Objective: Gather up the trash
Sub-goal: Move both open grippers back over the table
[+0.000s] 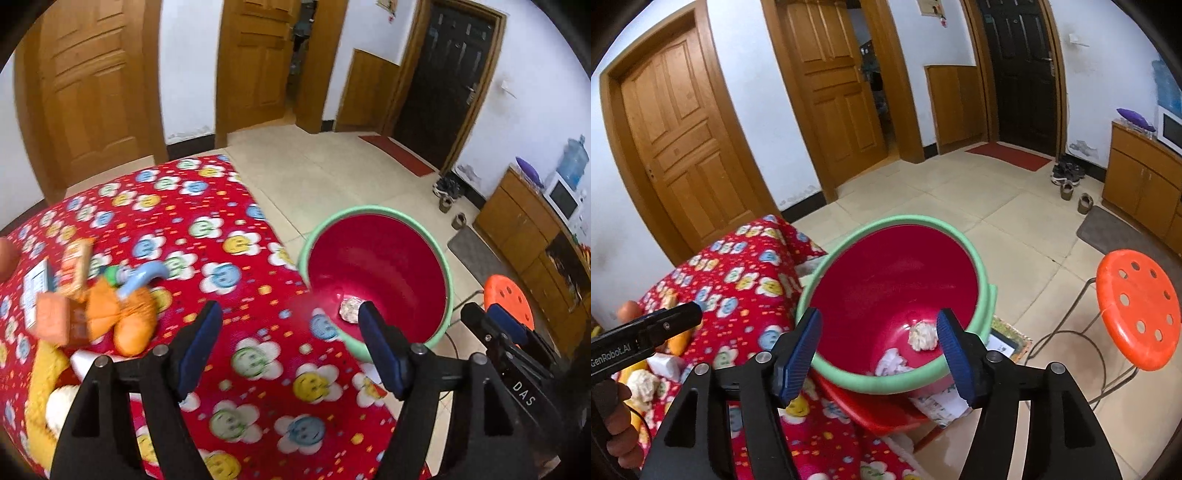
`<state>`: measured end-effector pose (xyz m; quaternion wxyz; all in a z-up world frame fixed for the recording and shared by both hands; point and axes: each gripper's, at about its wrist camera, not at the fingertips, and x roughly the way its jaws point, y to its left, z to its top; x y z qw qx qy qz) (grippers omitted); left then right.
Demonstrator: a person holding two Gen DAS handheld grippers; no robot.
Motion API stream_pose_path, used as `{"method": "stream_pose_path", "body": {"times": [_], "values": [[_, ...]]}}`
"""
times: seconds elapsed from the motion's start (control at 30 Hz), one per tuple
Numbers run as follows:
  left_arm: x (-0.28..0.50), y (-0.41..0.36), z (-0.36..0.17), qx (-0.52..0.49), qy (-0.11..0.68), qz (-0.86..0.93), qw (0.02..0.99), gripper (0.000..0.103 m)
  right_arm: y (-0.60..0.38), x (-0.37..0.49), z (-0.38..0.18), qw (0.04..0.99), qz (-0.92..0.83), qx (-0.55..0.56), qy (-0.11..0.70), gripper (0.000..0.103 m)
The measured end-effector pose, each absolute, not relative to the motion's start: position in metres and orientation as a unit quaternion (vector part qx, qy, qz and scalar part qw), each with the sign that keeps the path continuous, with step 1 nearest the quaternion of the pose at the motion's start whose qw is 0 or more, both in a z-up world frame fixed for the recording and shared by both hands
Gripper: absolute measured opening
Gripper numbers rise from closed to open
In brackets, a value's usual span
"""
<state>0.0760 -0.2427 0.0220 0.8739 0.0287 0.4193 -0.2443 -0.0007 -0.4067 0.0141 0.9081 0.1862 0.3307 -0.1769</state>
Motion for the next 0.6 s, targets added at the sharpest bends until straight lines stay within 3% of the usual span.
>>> {"method": "stream_pose_path", "body": {"times": [0.6], "values": [[0.054, -0.104, 0.034, -0.026, 0.413, -0.128, 0.901, 0.076, -0.326, 0.006, 0.036, 0.923, -0.093, 0.169, 0.332, 0.069]]}}
